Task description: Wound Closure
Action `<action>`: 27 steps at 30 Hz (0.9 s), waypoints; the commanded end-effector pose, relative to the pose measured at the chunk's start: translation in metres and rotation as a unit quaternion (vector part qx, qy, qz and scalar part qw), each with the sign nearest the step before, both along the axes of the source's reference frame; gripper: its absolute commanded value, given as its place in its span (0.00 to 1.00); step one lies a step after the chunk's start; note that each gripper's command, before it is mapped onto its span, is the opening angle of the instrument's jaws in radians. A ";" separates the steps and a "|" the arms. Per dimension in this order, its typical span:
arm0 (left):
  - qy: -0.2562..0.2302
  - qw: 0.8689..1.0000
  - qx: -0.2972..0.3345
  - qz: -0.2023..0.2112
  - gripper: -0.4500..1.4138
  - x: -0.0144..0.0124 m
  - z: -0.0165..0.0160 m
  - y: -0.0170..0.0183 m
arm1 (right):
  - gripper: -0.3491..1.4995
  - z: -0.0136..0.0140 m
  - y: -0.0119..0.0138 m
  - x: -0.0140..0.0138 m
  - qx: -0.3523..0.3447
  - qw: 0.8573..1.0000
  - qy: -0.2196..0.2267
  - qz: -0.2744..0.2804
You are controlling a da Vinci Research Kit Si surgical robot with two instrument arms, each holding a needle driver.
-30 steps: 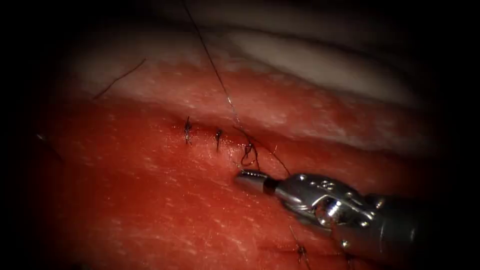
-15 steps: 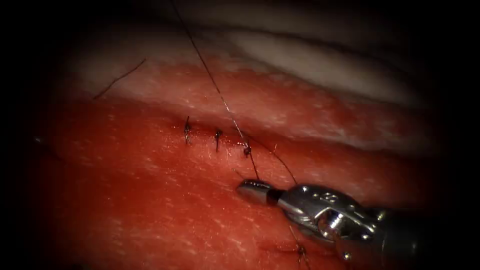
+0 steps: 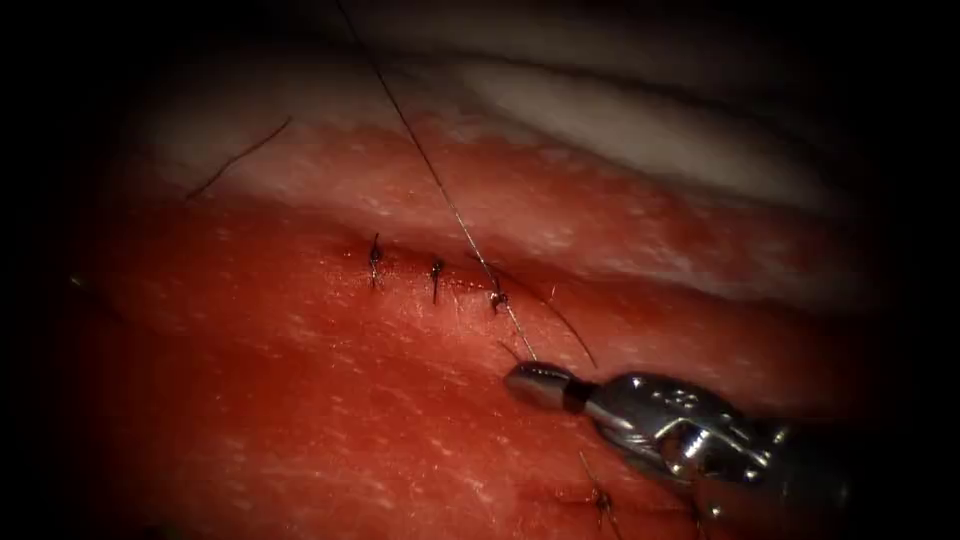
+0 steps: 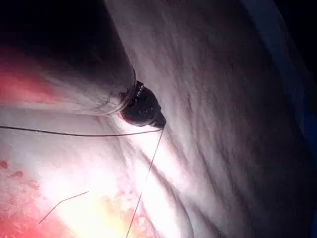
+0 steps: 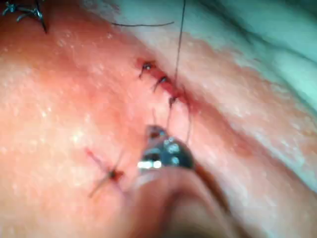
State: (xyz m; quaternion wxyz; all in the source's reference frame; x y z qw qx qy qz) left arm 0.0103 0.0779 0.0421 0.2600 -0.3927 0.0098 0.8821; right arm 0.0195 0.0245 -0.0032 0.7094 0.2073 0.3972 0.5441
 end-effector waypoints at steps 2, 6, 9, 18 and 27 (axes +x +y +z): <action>-0.006 1.000 -0.001 -0.002 0.05 -0.0008 0.0006 -0.0004 | 0.00 -0.0006 0.0006 0.0012 -0.058 0.997 0.039 -0.021; -0.041 0.999 0.010 0.004 0.05 -0.0022 -0.0009 -0.0017 | 0.83 -0.0020 0.0025 0.0007 -0.127 0.989 0.068 -0.037; -0.060 0.998 0.014 0.015 0.05 -0.0035 -0.0027 -0.0026 | 0.88 -0.0028 0.0038 0.0001 -0.162 0.983 0.066 -0.056; -0.171 0.984 0.035 0.018 0.05 -0.0066 -0.0124 -0.0051 | 0.86 -0.0048 0.0108 -0.0003 -0.146 0.987 0.051 -0.041; -0.229 0.971 0.051 0.035 0.05 -0.0082 -0.0201 -0.0068 | 0.88 0.0000 0.0127 0.0036 -0.156 0.985 0.058 -0.040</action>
